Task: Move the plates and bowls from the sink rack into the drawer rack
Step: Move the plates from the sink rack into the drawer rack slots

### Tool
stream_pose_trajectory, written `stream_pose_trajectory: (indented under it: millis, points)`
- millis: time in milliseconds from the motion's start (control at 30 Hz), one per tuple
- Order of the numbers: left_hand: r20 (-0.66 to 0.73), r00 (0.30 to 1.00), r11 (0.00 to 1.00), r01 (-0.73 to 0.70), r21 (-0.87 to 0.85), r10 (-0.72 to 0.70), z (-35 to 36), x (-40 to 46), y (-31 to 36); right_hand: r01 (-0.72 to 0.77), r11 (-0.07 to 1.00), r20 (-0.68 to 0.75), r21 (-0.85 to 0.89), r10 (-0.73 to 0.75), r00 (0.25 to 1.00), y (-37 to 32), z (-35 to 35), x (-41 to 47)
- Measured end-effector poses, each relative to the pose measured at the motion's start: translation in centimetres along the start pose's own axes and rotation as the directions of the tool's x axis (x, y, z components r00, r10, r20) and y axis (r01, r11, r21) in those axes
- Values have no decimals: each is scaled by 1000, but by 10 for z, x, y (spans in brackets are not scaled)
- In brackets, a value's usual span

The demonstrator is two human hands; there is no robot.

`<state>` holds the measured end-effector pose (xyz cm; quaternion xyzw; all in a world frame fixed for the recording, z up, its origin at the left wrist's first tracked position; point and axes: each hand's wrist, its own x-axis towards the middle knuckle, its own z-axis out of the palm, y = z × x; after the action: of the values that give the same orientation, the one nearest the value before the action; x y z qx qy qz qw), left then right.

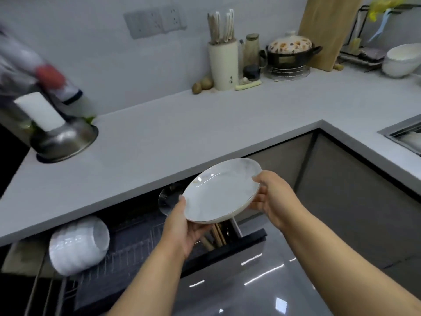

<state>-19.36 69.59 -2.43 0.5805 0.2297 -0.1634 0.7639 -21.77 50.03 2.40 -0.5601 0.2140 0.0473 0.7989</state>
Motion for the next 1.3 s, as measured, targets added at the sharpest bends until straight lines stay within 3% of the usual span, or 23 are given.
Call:
stream_pose_trajectory:
  millis: [200,400,533,633,733,833,900,1033,1300]
  points:
    - [-273,958,976,-26,215,86,-130,10,3,-33,985,68,-171,45,997,45,95,6]
    - [-364,897,794,25,607,250,-269,11,-4,-104,945,109,-311,144,984,109,183,22]
    - [-425,860,569,205,796,283,-350,22,-9,-124,895,132,-430,198,971,160,245,40]
    - [-396,879,398,275,875,264,-392,37,-16,-139,842,123,-521,236,964,197,290,57]
    - [-292,921,171,254,952,258,-414,45,-22,-141,773,125,-618,274,954,233,321,82]
    - [-101,961,-35,114,993,256,-421,48,-27,-95,675,127,-732,271,954,268,339,122]
    - [-12,967,-38,22,999,253,-422,49,-25,-68,614,117,-787,256,960,282,353,141]
    - [-17,966,86,-6,996,258,-426,49,-22,-81,563,82,-822,258,963,292,385,160]
    - [1,952,125,-42,991,306,-430,49,-27,-65,498,66,-865,240,968,308,425,190]
